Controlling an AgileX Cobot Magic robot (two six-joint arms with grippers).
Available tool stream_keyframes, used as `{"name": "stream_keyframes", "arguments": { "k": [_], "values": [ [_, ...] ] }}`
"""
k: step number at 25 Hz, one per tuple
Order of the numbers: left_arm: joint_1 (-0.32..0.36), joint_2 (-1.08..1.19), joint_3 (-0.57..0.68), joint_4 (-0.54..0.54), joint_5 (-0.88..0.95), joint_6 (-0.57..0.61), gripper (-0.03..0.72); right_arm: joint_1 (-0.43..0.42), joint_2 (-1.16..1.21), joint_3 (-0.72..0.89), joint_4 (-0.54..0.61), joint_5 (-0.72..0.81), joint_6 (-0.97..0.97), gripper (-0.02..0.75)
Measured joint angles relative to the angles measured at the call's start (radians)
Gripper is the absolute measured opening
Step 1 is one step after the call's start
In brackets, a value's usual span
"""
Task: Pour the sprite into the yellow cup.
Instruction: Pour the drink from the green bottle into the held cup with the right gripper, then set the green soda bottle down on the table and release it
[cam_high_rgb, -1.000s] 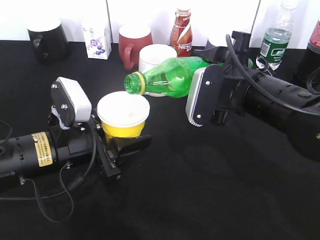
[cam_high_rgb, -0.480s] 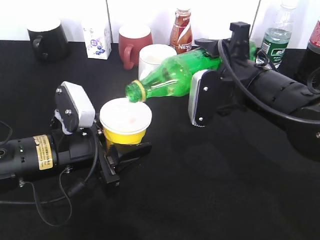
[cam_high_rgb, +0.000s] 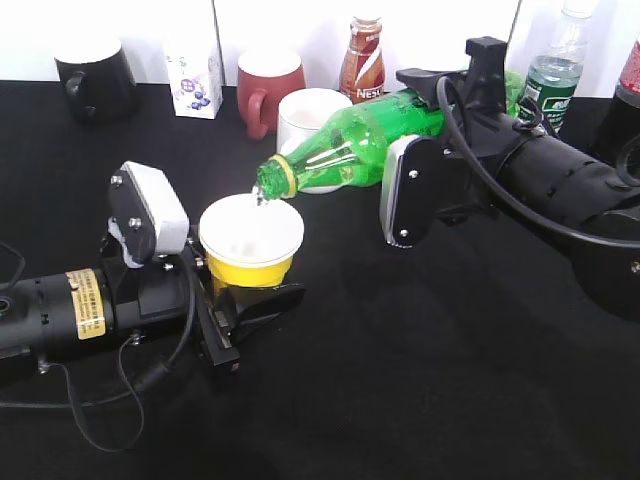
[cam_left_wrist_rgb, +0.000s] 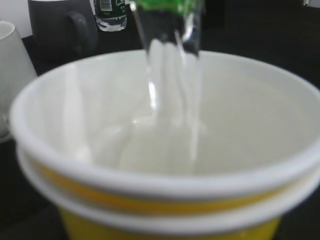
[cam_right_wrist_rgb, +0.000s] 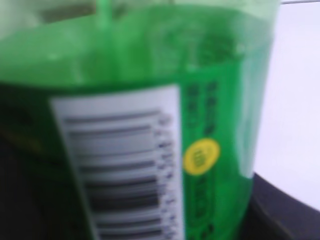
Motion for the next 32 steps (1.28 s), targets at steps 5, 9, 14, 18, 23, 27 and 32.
{"name": "stream_keyframes", "arguments": {
  "k": [5,9,14,18,23,27,32],
  "values": [
    [0.000,0.000,0.000,-0.006,-0.015,0.000,0.438,0.000,0.000,-0.001,0.002,0.000,0.075,0.456],
    [0.000,0.000,0.000,-0.015,-0.046,0.000,0.437,0.000,0.000,-0.001,0.004,-0.003,0.303,0.456],
    [0.000,0.001,0.000,-0.053,-0.049,0.000,0.437,0.000,0.000,-0.002,0.008,-0.005,1.026,0.456],
    [0.002,0.001,0.000,-0.279,-0.092,0.070,0.437,0.000,0.000,-0.002,0.008,-0.006,1.430,0.455],
    [0.192,0.005,-0.006,-0.451,-0.160,0.124,0.436,0.000,0.000,-0.002,0.009,-0.006,1.448,0.441],
    [0.357,0.122,-0.148,-0.453,-0.165,0.125,0.436,0.000,0.000,-0.002,0.009,-0.007,1.469,0.441],
    [0.388,0.331,-0.352,-0.449,-0.147,0.125,0.436,0.000,0.000,-0.002,0.009,-0.008,1.525,0.440]
  ]
}}
